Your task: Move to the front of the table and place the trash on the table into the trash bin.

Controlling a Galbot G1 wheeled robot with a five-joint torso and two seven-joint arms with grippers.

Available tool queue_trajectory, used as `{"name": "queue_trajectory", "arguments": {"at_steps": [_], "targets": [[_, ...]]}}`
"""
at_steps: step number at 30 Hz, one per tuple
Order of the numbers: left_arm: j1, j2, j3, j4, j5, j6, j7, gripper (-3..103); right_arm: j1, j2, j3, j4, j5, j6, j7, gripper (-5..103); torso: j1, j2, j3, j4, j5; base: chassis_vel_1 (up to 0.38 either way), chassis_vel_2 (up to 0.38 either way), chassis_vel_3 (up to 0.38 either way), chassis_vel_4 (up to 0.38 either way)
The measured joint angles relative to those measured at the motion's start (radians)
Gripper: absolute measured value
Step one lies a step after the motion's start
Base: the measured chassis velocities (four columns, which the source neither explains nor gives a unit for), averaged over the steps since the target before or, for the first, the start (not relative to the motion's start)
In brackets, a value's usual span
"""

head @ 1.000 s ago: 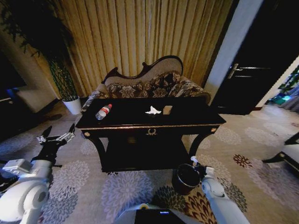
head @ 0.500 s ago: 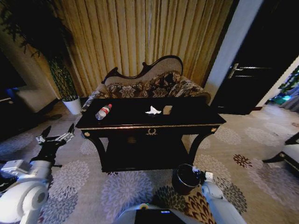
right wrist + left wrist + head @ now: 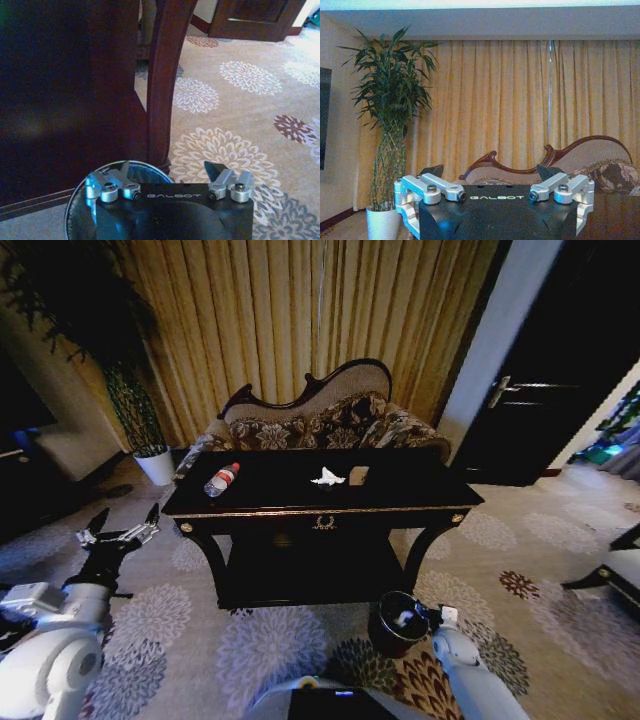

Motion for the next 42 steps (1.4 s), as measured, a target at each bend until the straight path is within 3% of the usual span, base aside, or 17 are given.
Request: {"name": "queue_trajectory", "arguments": {"at_steps": [1,3,4,6,24,32,42], "targets": [[0.000,0.000,0.000,0.000,0.000,0.000,0.000,100,-0.001,0.000,0.000,0.000,0.000,0.000,0.000,90,0.000,0.000,0.000,0.0000,0.0000,0.000,0.000,0.000,0.000],[0.000,0.000,0.000,0.000,0.000,0.000,0.000,100,-0.001,0.000,0.001,0.000,0.000,0.000,0.000,90,0.000,0.000,0.000,0.0000,0.0000,0.000,0.000,0.000,0.000],[-0.001,0.001,0.000,0.000,0.000,0.000,0.000,100,-0.003,-0.001,0.001,0.000,0.001,0.000,0.000,99,0.000,0.000,0.000,-0.0001,0.0000,0.000,0.000,0.000,0.000],[-0.001,0.002,0.000,0.000,0.000,0.000,0.000,100,-0.004,-0.001,0.001,0.000,0.001,0.000,0.000,100,0.000,0.000,0.000,0.0000,0.0000,0.000,0.000,0.000,0.000],[0.001,0.003,-0.002,0.004,-0.001,-0.002,0.001,100,-0.033,-0.004,0.026,0.114,0.020,0.005,-0.002,100,0.000,0.000,0.000,-0.0001,0.0000,0.000,0.000,0.000,0.000],[0.000,-0.002,0.006,0.007,0.000,-0.002,0.001,100,-0.096,-0.013,0.086,0.408,0.122,0.028,-0.012,100,0.000,0.000,0.000,-0.0001,-0.0001,0.000,0.000,0.000,0.000],[-0.003,-0.005,0.010,0.009,0.003,-0.002,0.001,100,-0.108,-0.019,0.077,0.731,0.121,0.021,-0.017,100,0.000,0.000,0.000,0.0000,-0.0002,0.000,0.000,0.000,0.000]]}}
